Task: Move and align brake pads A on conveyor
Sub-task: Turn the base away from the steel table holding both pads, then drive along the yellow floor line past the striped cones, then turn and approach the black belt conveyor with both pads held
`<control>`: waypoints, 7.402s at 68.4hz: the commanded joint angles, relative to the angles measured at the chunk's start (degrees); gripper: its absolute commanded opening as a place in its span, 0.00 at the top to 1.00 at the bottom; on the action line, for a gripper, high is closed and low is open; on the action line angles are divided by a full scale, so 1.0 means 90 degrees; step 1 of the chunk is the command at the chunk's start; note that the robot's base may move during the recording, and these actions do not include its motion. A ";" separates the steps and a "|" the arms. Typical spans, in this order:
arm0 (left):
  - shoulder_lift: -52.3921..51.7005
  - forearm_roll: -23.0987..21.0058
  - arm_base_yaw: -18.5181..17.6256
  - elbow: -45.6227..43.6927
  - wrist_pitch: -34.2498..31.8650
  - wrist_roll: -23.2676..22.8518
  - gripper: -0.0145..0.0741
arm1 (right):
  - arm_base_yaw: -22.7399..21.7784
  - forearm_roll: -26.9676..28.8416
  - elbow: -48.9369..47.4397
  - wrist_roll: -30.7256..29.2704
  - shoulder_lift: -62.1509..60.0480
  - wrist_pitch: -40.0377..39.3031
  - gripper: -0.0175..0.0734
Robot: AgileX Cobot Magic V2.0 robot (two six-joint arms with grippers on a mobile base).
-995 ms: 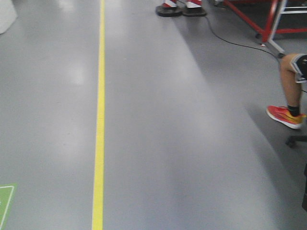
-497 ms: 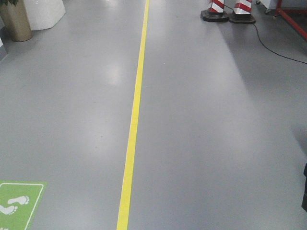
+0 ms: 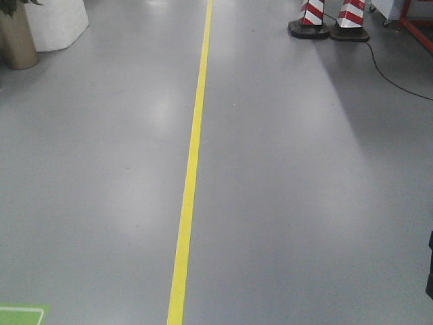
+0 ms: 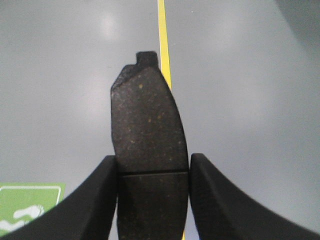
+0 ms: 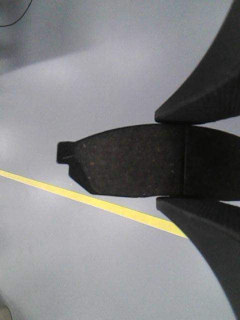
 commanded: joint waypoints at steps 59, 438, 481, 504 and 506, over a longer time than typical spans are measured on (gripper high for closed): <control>0.0000 -0.0035 -0.0044 -0.0200 -0.0551 -0.0023 0.84 | -0.0035 -0.0029 -0.0204 -0.0038 0.0016 -0.0442 0.81; 0.0000 -0.0035 -0.0044 -0.0200 -0.0550 -0.0023 0.84 | -0.0035 -0.0029 -0.0204 -0.0038 -0.0010 -0.0387 0.81; 0.0000 -0.0035 -0.0044 -0.0200 -0.0550 -0.0023 0.84 | -0.0035 -0.0029 -0.0204 -0.0038 -0.0010 -0.0387 0.81; 0.0000 -0.0035 -0.0044 -0.0200 -0.0550 -0.0023 0.84 | -0.0035 -0.0029 -0.0204 -0.0038 -0.0010 -0.0394 0.81; 0.0000 -0.0035 -0.0044 -0.0200 -0.0550 -0.0023 0.84 | -0.0035 -0.0029 -0.0204 -0.0038 -0.0010 -0.0394 0.81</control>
